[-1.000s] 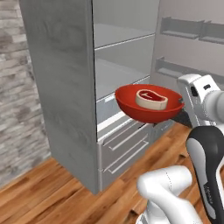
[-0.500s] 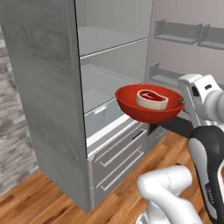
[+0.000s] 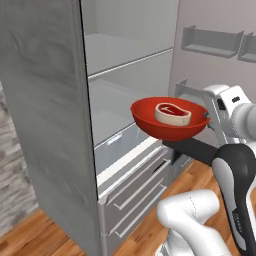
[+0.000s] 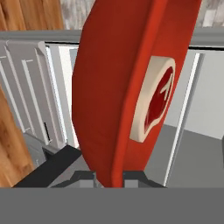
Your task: Place one of the steaks on the plate and the other in the bowl. Then place the bowl in the fridge.
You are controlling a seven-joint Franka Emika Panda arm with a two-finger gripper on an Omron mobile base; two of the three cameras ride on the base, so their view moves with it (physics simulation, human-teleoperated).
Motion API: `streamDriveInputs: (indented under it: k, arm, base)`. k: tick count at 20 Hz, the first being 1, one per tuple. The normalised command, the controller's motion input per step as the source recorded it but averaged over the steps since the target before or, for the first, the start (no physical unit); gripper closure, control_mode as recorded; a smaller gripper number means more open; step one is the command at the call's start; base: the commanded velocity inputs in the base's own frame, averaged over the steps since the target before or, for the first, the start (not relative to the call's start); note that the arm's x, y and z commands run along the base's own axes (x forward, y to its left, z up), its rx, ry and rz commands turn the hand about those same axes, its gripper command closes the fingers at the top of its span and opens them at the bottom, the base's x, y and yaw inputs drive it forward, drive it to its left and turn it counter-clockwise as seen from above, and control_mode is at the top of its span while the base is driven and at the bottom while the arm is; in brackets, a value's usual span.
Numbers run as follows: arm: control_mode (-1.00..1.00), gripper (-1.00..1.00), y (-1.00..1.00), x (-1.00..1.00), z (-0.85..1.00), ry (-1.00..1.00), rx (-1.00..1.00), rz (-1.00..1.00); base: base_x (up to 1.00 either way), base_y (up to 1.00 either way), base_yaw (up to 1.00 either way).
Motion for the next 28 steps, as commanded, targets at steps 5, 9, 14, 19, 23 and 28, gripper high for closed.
streamDriveInputs:
  k: [5, 9, 14, 19, 23, 28]
  arm:
    - [1.0, 1.0, 0.0, 0.0, 0.0, 0.0, 0.0, 0.0]
    - [1.0, 1.0, 0.0, 0.0, 0.0, 0.0, 0.0, 0.0]
    - [1.0, 1.0, 0.0, 0.0, 0.0, 0.0, 0.0, 0.0]
    - [1.0, 1.0, 0.0, 0.0, 0.0, 0.0, 0.0, 0.0]
    - [1.0, 1.0, 0.0, 0.0, 0.0, 0.0, 0.0, 0.0]
    - [1.0, 1.0, 0.0, 0.0, 0.0, 0.0, 0.0, 0.0]
  base:
    - [0.4, -0.4, 0.0]
    - [0.43, -0.27, 0.01]
    - [0.36, -0.27, 0.09]
    - [0.3, -0.16, 0.14]
    - [0.49, -0.15, 0.14]
    - [0.6, -0.13, 0.14]
